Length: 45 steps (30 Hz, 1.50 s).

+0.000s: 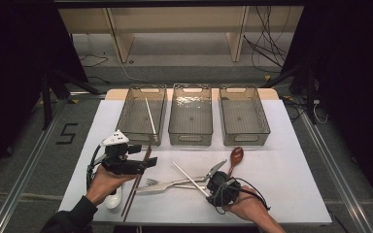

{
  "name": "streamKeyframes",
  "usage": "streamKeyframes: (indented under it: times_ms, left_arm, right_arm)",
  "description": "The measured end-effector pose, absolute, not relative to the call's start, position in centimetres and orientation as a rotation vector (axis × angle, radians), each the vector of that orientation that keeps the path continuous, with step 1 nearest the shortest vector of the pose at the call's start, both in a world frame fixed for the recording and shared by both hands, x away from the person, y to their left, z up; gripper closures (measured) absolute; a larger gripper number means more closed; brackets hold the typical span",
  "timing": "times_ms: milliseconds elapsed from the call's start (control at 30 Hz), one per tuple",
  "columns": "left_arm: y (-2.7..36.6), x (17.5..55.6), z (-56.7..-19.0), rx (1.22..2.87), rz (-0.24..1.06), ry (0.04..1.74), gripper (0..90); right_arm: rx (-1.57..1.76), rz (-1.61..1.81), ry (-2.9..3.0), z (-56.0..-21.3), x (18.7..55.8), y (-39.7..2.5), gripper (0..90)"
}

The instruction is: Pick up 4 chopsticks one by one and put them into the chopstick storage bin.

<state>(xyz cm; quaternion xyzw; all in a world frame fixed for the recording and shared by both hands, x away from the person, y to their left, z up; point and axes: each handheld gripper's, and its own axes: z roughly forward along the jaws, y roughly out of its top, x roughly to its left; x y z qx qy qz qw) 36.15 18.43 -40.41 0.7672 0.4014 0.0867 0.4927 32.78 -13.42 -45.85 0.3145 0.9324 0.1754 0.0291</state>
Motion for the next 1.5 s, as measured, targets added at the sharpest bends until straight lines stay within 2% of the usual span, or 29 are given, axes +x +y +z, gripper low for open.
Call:
streamKeyframes:
  times_ms: [700,1000,1500]
  left_arm:
    - [18.6,35.7,-40.4,1.835,0.241,0.975,15.4]
    - [18.6,35.8,-40.7,1.847,0.237,0.975,15.4]
    - [16.7,35.6,-40.8,1.822,0.131,1.003,15.4]
  right_arm:
    - [0.930,0.458,2.865,-46.2,32.7,-12.7,83.4]
    - [0.931,0.467,2.867,-46.1,32.7,-12.8,84.8]
    - [0.958,0.800,2.674,-42.9,33.3,-13.9,84.9]
